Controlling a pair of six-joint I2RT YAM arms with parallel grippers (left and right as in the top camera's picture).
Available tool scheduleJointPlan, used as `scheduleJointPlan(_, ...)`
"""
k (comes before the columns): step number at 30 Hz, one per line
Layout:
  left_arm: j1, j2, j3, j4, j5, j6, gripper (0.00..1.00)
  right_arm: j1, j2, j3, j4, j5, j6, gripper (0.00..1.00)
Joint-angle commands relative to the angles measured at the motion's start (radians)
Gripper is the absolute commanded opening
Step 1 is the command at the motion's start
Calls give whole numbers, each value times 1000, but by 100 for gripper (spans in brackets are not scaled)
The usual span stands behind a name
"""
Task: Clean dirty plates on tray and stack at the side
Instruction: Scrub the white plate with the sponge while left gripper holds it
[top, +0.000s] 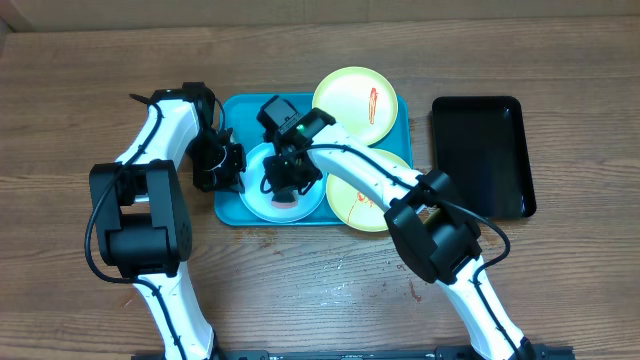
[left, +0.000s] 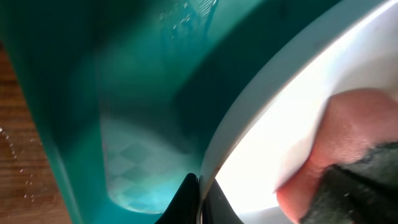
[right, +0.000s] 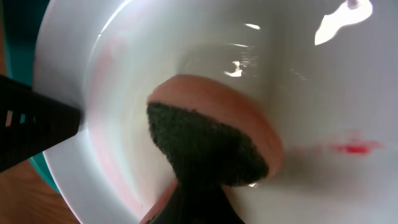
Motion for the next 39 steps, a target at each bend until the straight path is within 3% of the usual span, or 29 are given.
scheduleJointPlan(1, -3, 13, 11, 10, 23, 26, 4, -64, 17, 14, 11, 52, 19, 4)
scheduleJointPlan(15, -3, 13, 11, 47, -52, 0, 4, -174, 17, 14, 39, 101, 22, 4)
scheduleJointPlan(28, -2, 13, 11, 69, -43, -16, 4, 5, 18, 14, 135, -50, 76, 4)
scheduleJointPlan(33, -2, 13, 11, 69, -43, -16, 4, 25, 18, 14, 49, -56, 64, 4)
scheduleJointPlan(39, -2, 13, 11, 69, -44, -16, 4, -12, 18, 14, -56, 135, 38, 4)
